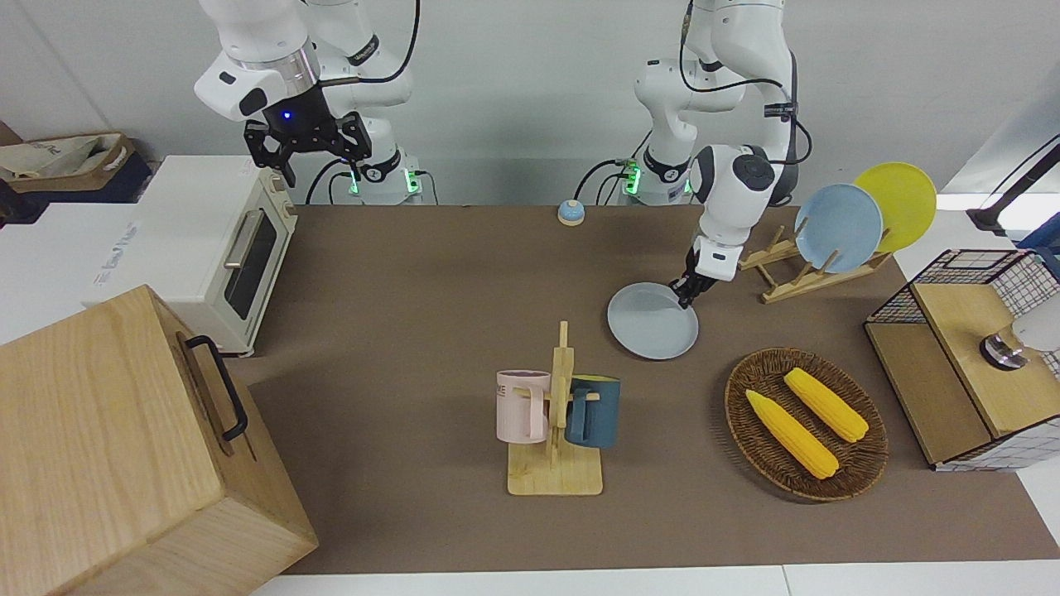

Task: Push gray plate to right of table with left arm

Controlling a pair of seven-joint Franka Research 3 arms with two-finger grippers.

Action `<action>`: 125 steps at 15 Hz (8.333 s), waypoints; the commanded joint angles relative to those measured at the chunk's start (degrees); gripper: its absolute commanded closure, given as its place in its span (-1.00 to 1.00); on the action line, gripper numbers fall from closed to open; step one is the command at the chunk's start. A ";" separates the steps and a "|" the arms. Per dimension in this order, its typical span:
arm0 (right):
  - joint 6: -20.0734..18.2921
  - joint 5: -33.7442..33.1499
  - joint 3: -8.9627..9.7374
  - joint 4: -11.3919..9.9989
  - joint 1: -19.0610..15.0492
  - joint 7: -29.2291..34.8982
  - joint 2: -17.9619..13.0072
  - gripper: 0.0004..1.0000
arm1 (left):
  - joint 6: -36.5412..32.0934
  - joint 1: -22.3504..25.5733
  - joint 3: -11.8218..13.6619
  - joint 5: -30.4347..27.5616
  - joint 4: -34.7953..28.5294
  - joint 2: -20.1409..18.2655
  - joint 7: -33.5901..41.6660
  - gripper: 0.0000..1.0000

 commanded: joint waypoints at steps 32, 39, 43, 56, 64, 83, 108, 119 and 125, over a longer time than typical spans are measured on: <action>-0.82 0.59 0.77 0.46 -1.15 0.14 -0.17 -0.97 | 0.64 -22.47 -6.47 3.41 19.79 18.17 -39.32 1.00; -0.82 0.59 0.77 0.46 -1.15 0.14 -0.17 -0.97 | 0.64 -24.94 -6.64 6.93 24.18 21.69 -44.70 1.00; -0.82 0.59 0.86 0.46 -1.15 0.14 -0.17 -0.97 | 0.64 -27.57 -6.64 7.02 27.52 24.06 -47.33 1.00; -0.82 0.59 0.77 0.46 -1.15 0.05 -0.17 -0.97 | 0.73 -33.20 -6.64 12.64 34.90 29.86 -54.98 1.00; -0.82 0.59 0.77 0.46 -1.15 0.05 -0.17 -0.97 | 0.03 -33.20 -6.20 12.73 36.93 30.04 -56.30 0.73; -0.82 0.59 0.77 0.46 -1.15 0.05 -0.17 -0.97 | -23.59 -17.67 -5.59 1.43 37.46 14.41 -27.89 -0.97; -0.82 0.59 0.86 0.46 -1.15 0.14 -0.17 -0.97 | -52.09 16.01 -1.81 4.73 47.57 0.26 36.59 -1.00; -0.82 0.59 0.77 0.46 -1.15 0.14 -0.17 -0.97 | -47.70 15.93 -2.51 4.56 36.67 -6.96 39.50 -1.00; -0.82 0.59 0.77 0.46 -1.15 0.05 -0.17 -0.97 | -45.06 15.75 -3.21 4.47 33.42 -8.01 38.01 -1.00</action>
